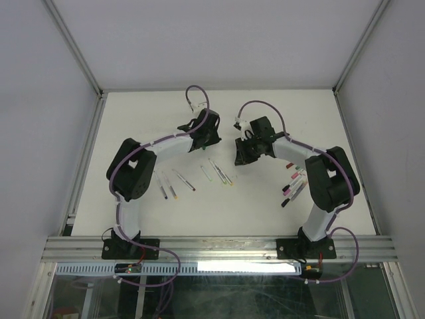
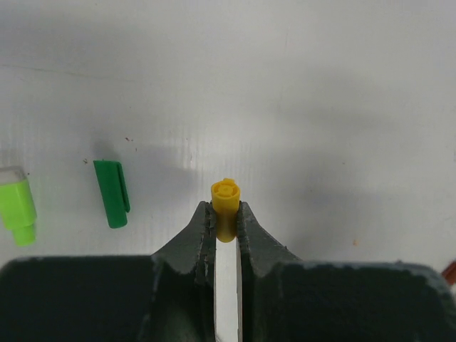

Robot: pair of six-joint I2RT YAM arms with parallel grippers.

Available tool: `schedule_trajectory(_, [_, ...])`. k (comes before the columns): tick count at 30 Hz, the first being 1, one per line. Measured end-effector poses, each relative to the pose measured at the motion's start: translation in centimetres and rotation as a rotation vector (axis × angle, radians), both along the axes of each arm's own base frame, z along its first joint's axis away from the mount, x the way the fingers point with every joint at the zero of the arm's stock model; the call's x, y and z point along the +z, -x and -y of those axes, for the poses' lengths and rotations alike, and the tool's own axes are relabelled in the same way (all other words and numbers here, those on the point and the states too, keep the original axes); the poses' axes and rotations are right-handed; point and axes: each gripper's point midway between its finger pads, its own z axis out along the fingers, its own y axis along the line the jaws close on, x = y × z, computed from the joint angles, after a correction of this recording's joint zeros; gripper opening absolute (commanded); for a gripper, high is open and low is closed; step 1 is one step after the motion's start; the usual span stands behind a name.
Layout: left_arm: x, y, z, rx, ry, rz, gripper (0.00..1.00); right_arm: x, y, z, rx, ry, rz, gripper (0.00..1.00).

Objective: Open the pen caps
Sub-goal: Place the pen at the center of the board, then place the pen cap at the center of the board.

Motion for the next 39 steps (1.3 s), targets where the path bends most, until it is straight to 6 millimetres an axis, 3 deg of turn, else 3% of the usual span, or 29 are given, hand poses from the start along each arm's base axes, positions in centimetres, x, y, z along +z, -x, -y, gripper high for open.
schedule_trajectory(13, [-3.1,0.0,-0.9,0.007,-0.153,-0.086,0.03,0.8,-0.8,2.0,-0.052,-0.016,-0.008,0.2])
schedule_trajectory(20, [-3.7,0.2,-1.3,0.015,-0.177,-0.098,0.1,2.4,-1.2,2.2,-0.059,-0.042,0.024,0.2])
schedule_trajectory(30, [-4.6,0.4,-1.5,0.014,-0.193,-0.117,0.18,2.8,-1.5,2.7,-0.071,-0.059,0.025,0.2])
schedule_trajectory(39, [-4.8,0.5,-1.6,0.014,-0.202,-0.121,0.24,4.3,-1.8,3.0,-0.074,-0.096,0.05,0.21])
